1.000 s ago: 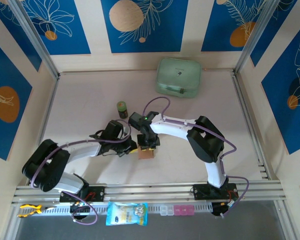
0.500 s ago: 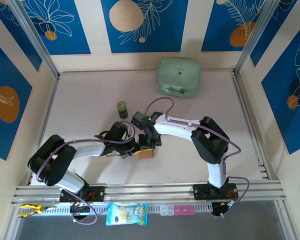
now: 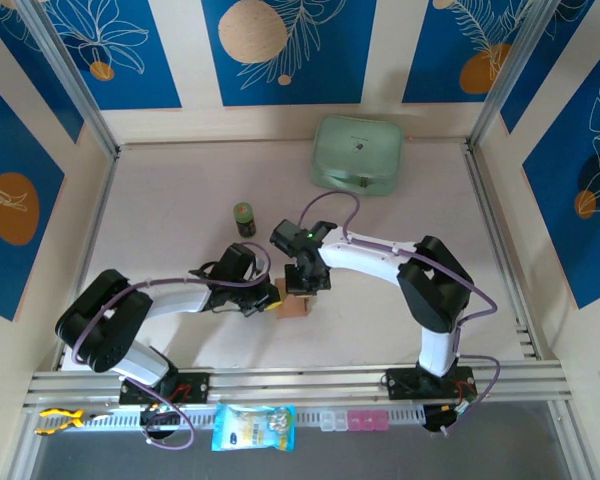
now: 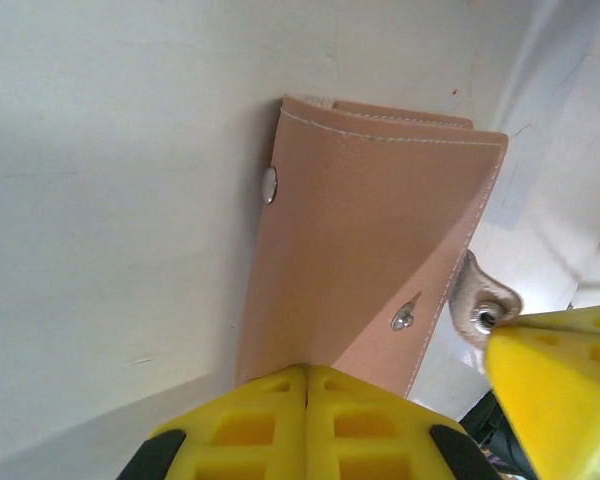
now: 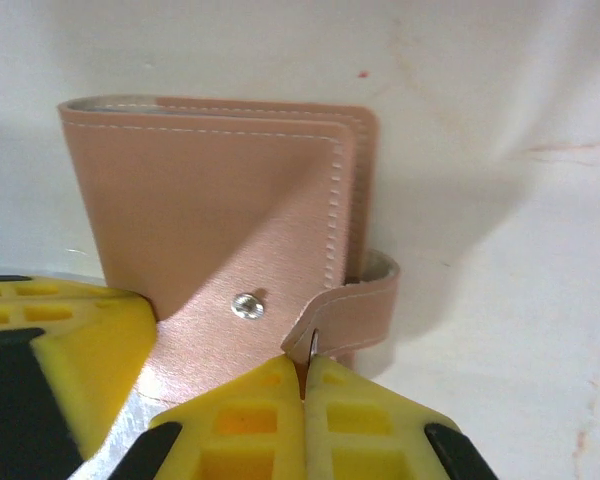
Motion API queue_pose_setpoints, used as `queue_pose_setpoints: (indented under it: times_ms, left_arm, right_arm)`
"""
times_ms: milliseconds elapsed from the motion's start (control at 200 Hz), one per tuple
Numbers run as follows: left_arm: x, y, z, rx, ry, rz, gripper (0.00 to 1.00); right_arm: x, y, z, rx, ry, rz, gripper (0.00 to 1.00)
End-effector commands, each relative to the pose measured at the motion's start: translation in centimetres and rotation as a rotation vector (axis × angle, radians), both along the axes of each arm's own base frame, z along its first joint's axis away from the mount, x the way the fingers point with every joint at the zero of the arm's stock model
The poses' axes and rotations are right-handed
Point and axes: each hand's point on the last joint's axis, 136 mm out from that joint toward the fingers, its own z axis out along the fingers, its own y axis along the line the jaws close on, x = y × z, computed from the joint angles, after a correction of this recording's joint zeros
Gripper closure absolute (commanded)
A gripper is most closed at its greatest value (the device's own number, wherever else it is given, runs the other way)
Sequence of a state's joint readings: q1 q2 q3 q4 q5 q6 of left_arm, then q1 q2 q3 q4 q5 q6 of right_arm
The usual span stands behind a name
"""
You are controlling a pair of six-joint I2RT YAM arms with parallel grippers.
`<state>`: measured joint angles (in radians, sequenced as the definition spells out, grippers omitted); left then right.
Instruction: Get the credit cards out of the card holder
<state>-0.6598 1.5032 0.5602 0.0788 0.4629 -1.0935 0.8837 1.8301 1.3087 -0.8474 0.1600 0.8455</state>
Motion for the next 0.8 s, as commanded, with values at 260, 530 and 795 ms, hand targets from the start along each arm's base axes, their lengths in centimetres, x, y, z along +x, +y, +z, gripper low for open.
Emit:
queue_pose_setpoints:
  times_ms: [260, 530, 795]
  left_arm:
    - [-0.1, 0.5, 0.0, 0.056, 0.002, -0.005, 0.97]
    - [0.2, 0.3, 0.8, 0.053, -0.011, -0.002, 0.95]
    - [0.3, 0.5, 1.1, 0.064, -0.025, 0.003, 0.91]
  right_arm:
    - [0.3, -2.5, 0.6, -0.031, -0.011, -0.01, 0.85]
    - [0.4, -2.1, -0.8, -0.013, 0.013, -0.004, 0.82]
    - [0.3, -2.2, -2.4, -0.013, 0.041, -0.008, 0.81]
